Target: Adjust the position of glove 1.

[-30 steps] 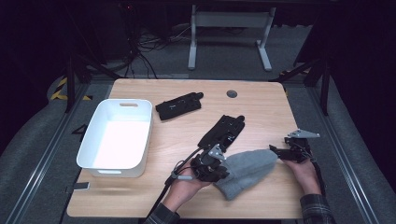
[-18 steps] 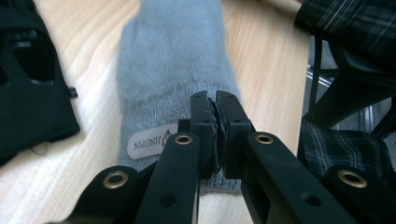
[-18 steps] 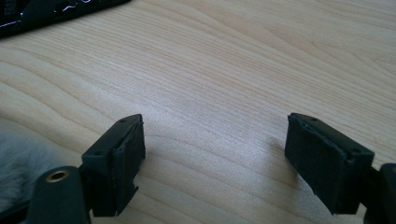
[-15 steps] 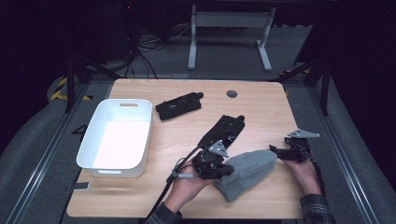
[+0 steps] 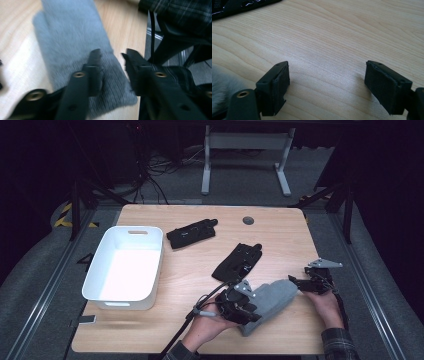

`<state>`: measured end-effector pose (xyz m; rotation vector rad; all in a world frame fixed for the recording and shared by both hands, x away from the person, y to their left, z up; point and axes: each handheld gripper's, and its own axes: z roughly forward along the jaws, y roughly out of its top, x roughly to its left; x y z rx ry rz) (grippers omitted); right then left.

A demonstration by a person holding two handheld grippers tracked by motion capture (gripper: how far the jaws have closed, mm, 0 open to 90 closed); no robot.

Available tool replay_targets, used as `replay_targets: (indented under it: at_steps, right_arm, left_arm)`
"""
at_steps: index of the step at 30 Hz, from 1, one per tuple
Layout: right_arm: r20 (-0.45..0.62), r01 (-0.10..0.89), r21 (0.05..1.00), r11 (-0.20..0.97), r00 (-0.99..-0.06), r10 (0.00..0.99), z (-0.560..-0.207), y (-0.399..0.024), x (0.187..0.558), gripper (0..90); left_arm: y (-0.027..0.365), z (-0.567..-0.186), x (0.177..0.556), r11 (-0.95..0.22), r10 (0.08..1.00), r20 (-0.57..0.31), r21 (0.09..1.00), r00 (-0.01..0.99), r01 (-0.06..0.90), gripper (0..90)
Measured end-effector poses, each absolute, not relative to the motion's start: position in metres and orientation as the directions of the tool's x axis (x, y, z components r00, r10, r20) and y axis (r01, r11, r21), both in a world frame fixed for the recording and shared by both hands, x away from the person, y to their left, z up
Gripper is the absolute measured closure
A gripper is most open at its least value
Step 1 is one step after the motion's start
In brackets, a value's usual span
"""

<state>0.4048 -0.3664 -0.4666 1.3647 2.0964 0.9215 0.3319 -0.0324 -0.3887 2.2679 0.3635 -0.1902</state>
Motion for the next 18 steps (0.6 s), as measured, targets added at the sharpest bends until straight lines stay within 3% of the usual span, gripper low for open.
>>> replay_targets:
  at_steps: [5,10,18]
  right_arm:
    - [-0.026,0.602,0.748,0.279,-0.394,0.919,-0.467,-0.366,0.405,20.6]
    - [-0.026,0.602,0.748,0.28,-0.394,0.919,-0.467,-0.366,0.405,20.7]
    - [-0.025,0.601,0.748,0.281,-0.397,0.917,-0.467,-0.367,0.405,20.7]
  left_arm:
    - [-0.035,-0.379,0.346,-0.608,0.23,-0.236,0.723,0.944,0.329,40.5]
    - [-0.047,-0.379,0.366,-0.604,0.264,-0.219,0.722,0.939,0.338,28.2]
    - [-0.073,-0.401,0.393,-0.619,0.312,-0.232,0.686,0.921,0.383,15.6]
